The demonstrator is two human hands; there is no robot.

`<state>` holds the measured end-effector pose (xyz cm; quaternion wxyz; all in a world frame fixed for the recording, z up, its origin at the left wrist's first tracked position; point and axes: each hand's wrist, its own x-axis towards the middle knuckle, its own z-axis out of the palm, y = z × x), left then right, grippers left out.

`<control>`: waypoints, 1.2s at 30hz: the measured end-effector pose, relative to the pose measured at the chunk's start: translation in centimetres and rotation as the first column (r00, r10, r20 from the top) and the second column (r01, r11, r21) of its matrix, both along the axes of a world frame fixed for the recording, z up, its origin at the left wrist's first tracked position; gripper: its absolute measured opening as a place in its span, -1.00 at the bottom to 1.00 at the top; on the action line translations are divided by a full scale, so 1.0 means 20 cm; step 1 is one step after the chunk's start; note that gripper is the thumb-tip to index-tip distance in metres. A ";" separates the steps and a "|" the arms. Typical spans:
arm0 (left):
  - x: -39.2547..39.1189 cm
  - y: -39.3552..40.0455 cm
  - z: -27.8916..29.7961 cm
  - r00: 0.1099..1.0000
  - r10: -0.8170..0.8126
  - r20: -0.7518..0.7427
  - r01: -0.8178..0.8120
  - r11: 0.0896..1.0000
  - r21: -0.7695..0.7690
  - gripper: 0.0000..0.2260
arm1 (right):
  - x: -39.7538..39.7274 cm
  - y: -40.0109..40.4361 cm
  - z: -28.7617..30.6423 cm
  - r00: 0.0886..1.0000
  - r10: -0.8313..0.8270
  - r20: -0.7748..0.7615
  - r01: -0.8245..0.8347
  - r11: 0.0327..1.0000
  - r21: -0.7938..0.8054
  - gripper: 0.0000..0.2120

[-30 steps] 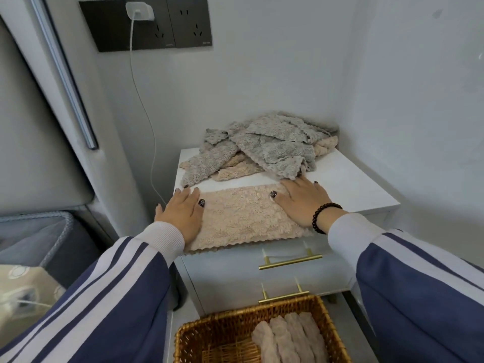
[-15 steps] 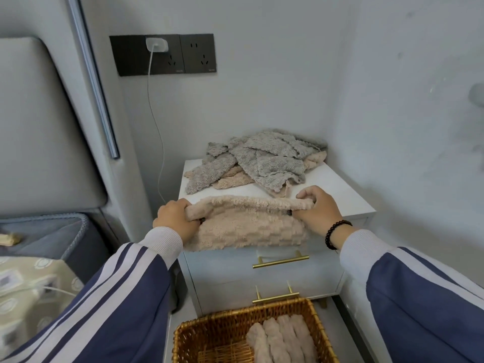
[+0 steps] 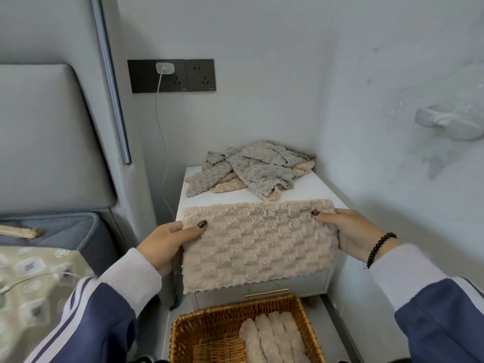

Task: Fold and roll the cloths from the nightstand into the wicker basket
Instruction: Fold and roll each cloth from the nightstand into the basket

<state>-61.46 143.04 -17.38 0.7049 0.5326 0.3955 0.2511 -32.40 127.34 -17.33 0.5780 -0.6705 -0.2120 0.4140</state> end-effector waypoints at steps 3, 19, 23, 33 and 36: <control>0.00 -0.08 0.00 0.992 0.088 0.091 -0.086 0.996 -0.027 -0.83 | -0.05 -0.05 0.02 0.965 -0.068 0.252 0.078 0.996 -0.030 -0.79; 0.30 -0.05 -0.07 0.984 0.149 -0.101 -0.132 0.979 0.157 -0.80 | -0.36 0.20 0.01 0.744 -0.030 0.667 0.073 0.997 -0.035 -0.82; 0.33 0.00 -0.09 0.981 0.136 -0.140 -0.099 0.965 0.244 -0.81 | -0.38 0.24 -0.02 0.541 0.091 0.836 -0.005 0.994 -0.105 -0.84; 0.15 0.14 0.00 0.895 0.382 -0.231 -0.214 0.822 0.527 -0.72 | -0.11 0.20 0.02 0.700 -0.110 0.706 0.143 0.990 0.012 -0.73; 0.14 0.14 -0.04 0.894 0.342 -0.291 -0.156 0.844 0.513 -0.74 | -0.10 0.20 -0.04 0.673 -0.025 0.739 0.123 0.989 -0.078 -0.71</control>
